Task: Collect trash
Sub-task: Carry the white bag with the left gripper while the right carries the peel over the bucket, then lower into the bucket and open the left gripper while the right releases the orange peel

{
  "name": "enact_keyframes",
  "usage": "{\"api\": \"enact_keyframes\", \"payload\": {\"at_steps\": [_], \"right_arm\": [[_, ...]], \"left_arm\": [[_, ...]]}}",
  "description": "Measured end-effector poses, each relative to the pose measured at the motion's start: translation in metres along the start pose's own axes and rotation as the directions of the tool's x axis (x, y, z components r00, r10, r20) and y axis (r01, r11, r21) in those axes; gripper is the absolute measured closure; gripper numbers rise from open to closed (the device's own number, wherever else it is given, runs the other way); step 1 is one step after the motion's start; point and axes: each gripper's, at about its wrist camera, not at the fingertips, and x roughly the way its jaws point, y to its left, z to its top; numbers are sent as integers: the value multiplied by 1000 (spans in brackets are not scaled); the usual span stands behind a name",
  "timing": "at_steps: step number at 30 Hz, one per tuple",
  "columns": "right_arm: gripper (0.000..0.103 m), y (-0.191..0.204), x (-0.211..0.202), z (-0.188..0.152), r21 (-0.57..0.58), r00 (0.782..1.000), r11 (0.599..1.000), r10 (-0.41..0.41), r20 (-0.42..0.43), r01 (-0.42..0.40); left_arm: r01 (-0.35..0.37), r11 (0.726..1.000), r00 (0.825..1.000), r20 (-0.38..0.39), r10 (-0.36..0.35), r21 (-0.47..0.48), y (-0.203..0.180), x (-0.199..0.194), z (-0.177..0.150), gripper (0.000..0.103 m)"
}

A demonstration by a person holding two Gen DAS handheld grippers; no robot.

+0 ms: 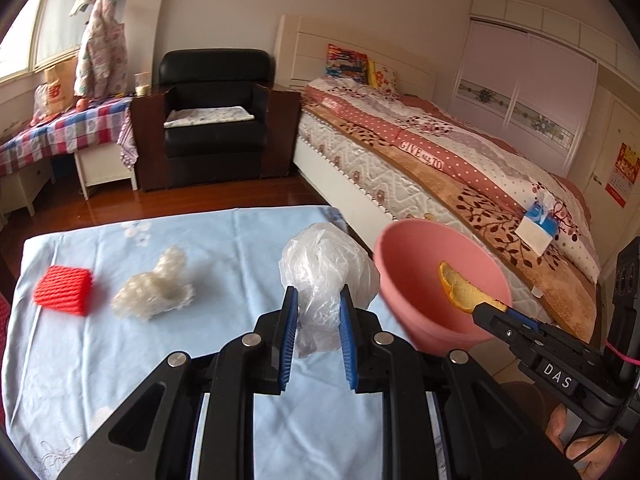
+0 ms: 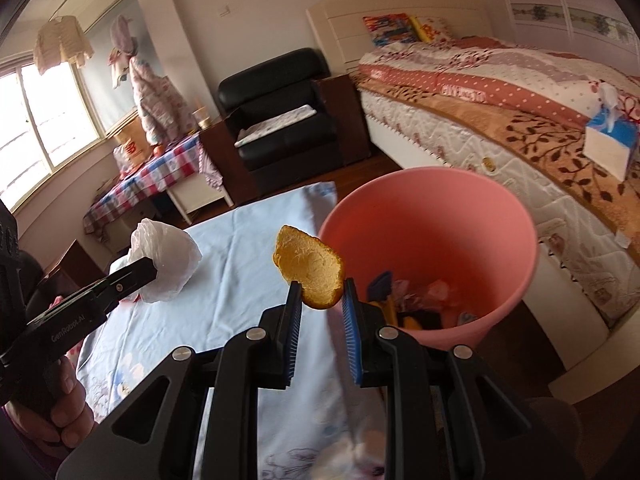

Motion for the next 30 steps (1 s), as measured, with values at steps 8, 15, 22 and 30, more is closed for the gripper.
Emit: {"api": "enact_keyframes", "payload": {"at_steps": [8,15,22,30], "right_arm": [[82,-24,2,6,31,996,997,-78,31,77],[82,-45,8,8,68,990,989,-136,31,133],[82,-61,19,10,85,983,980,-180,17,178],[82,-74,28,9,108,980,974,-199,2,198]], "left_arm": [[34,999,999,-6,-34,39,-35,28,8,84],[68,996,997,-25,-66,66,-60,55,13,84],[119,988,992,-39,-116,93,-78,76,16,84],[185,978,980,-85,-178,94,-92,95,11,84]]}}
